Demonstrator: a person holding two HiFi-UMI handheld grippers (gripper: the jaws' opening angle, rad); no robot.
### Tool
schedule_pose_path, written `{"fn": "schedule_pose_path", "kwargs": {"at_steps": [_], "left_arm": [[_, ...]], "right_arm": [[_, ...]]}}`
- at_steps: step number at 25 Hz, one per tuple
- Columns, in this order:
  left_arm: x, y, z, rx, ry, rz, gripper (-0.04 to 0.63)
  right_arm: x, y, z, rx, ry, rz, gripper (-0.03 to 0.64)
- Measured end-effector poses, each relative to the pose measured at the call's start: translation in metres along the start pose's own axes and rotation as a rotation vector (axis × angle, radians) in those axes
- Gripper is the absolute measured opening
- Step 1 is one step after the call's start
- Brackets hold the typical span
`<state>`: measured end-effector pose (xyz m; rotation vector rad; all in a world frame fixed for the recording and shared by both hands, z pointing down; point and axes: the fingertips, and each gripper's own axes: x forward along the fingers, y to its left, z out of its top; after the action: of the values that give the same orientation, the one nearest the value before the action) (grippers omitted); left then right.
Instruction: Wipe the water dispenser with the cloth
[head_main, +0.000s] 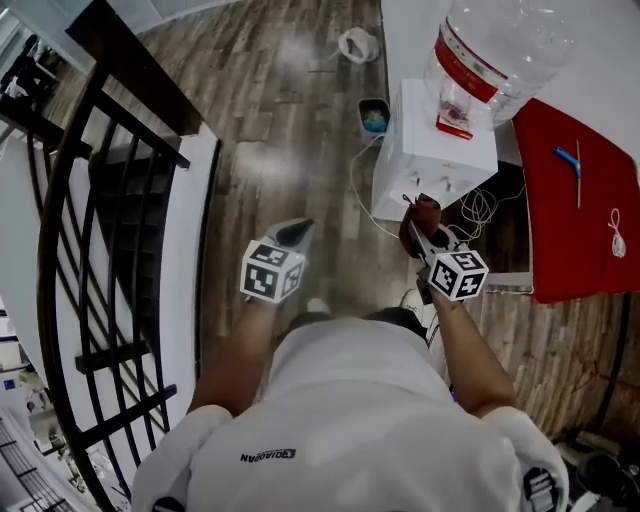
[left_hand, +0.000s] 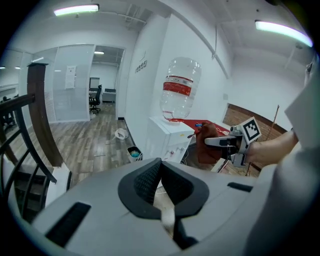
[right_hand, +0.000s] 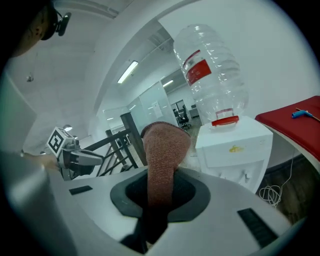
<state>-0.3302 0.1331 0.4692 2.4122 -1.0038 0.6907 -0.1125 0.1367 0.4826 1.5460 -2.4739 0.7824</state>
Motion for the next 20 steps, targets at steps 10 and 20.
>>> {"fn": "schedule_pose_path", "kwargs": {"at_steps": [10, 20], "left_arm": [[-0.027, 0.069, 0.012, 0.028, -0.016, -0.034, -0.011], [0.007, 0.104, 0.033, 0.027, 0.016, -0.106, -0.011]], "right_arm": [[0.05, 0.096, 0.017, -0.017, 0.012, 0.063, 0.055], [0.117, 0.086, 0.037, 0.026, -0.008, 0.028, 0.055]]}}
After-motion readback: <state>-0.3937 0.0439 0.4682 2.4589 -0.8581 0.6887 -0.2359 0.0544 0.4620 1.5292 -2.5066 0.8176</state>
